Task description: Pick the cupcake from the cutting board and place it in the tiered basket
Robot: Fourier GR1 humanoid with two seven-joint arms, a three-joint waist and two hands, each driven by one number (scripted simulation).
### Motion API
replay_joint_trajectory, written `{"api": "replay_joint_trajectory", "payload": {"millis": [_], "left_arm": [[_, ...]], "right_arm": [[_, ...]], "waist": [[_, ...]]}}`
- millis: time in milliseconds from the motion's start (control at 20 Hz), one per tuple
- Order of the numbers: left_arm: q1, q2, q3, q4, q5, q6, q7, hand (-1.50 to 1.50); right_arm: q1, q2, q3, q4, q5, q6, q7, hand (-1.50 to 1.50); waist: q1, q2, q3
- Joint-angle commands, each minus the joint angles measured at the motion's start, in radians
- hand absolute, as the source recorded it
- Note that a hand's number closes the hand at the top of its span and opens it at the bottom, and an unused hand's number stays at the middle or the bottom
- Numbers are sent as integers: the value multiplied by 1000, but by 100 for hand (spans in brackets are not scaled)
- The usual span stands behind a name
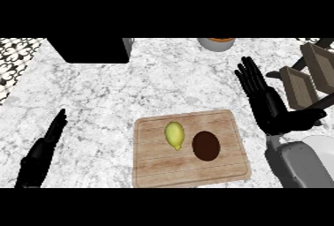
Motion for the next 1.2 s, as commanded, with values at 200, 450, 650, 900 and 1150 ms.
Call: {"api": "replay_joint_trajectory", "payload": {"millis": [200,450,650,900,1150], "left_arm": [[-153,-141,-3,-74,-22,93,4,0],[-209,-192,-39,-111,-11,95,65,0],[-250,-212,-46,-90,-33,126,114,0],[-288,-225,-40,-74,-50,135,145,0],[-261,-249,-53,-60,-56,152,137,0]], "right_arm": [[-123,13,-99,61,-349,417,-44,150],[-83,63,-87,247,-512,548,95,-150],[-90,-30,-106,322,-663,895,130,-150],[-109,-254,-181,422,-692,1235,133,-150],[-219,-405,-253,235,-364,1242,74,-150]], "waist": [[12,48,13],[31,62,16],[21,56,14],[7,45,11],[-8,36,11]]}}
